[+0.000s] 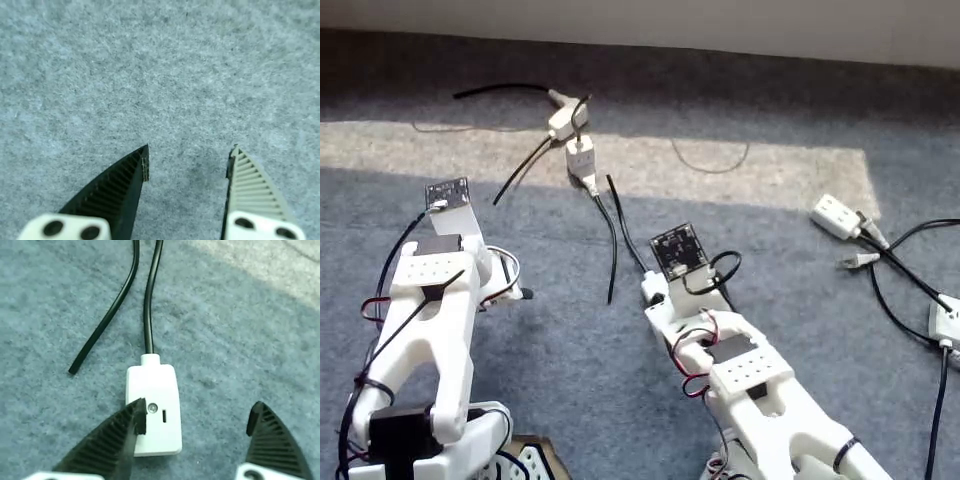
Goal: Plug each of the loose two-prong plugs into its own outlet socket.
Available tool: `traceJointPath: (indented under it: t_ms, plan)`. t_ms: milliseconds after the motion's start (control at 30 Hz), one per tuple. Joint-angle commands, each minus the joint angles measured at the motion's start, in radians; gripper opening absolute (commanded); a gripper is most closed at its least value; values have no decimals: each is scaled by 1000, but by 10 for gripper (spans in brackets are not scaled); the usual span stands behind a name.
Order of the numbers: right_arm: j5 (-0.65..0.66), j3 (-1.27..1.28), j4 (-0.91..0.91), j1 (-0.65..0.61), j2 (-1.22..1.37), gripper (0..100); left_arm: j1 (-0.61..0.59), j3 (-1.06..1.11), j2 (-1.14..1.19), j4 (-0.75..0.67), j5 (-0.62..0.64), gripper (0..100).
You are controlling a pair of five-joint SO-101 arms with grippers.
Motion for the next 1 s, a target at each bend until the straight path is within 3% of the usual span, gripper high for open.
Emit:
traceJointPath:
  t_ms: [0, 133, 267, 433, 633, 800, 967]
  plan:
    - [11, -81, 107, -119, 39, 313, 16, -4, -4, -31, 5, 259]
    - [8, -157, 232, -298, 39, 313, 16, -2, -4, -31, 5, 259]
    - [-35, -171, 248, -340, 39, 313, 16, -2, -4, -31, 5, 259]
    - [-34, -269, 372, -220, -8, 313, 16, -2, -4, -32, 5, 259]
    - [-40, -486, 570, -51, -294, 313, 16, -2, -4, -32, 5, 259]
    - [-31, -400, 564, 93, -490, 313, 16, -2, -4, -32, 6, 259]
    - [-31, -94, 326, 136, -446, 313, 16, -2, -4, -32, 6, 259]
